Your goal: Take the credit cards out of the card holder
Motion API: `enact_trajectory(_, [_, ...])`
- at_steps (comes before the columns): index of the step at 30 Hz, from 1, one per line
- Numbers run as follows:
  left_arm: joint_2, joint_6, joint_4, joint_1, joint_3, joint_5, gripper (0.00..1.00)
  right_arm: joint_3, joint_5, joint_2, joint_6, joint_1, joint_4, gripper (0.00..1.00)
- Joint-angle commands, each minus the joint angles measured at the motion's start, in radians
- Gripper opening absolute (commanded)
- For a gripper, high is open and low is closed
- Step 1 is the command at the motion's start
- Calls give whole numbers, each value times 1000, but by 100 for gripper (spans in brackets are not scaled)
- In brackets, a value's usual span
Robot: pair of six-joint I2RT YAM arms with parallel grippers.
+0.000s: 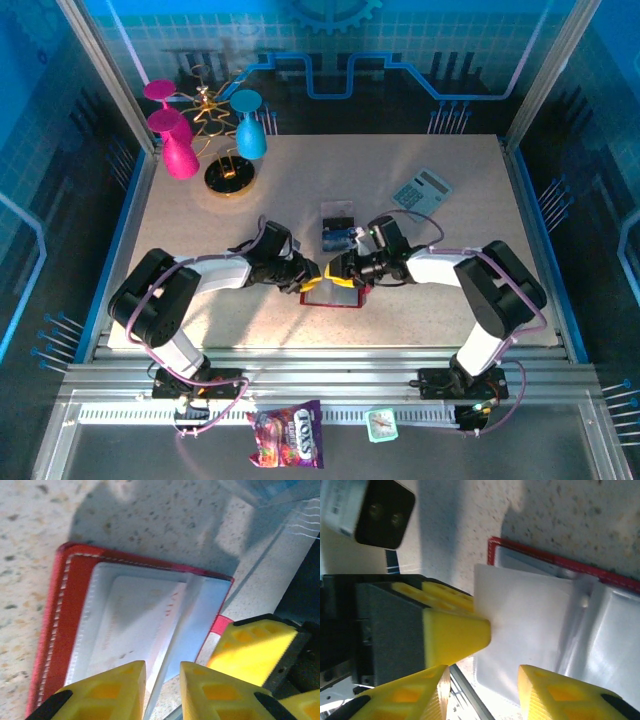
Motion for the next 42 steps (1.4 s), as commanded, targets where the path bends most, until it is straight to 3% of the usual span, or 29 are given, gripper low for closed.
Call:
enact_trajectory(1, [-13,7,-30,-10,44,31,26,-13,-8,-46,-17,-27,-49,42])
enact_trajectory(11, [9,13,-60,-52,127,42,33,-14,39,-153,-81,-94,-200,42])
enact_trajectory(21, [133,-7,-38,-120,236,66,38,4,164,-270,-200,-150,-450,44])
enact_trajectory(29, [224,-20,-17,-142,273,81,39,-27,163,-329,-199,-167,-470,44])
enact_trajectory(42, [218,3,-51,-137,297,71,40,-33,122,-296,-165,-144,-424,44])
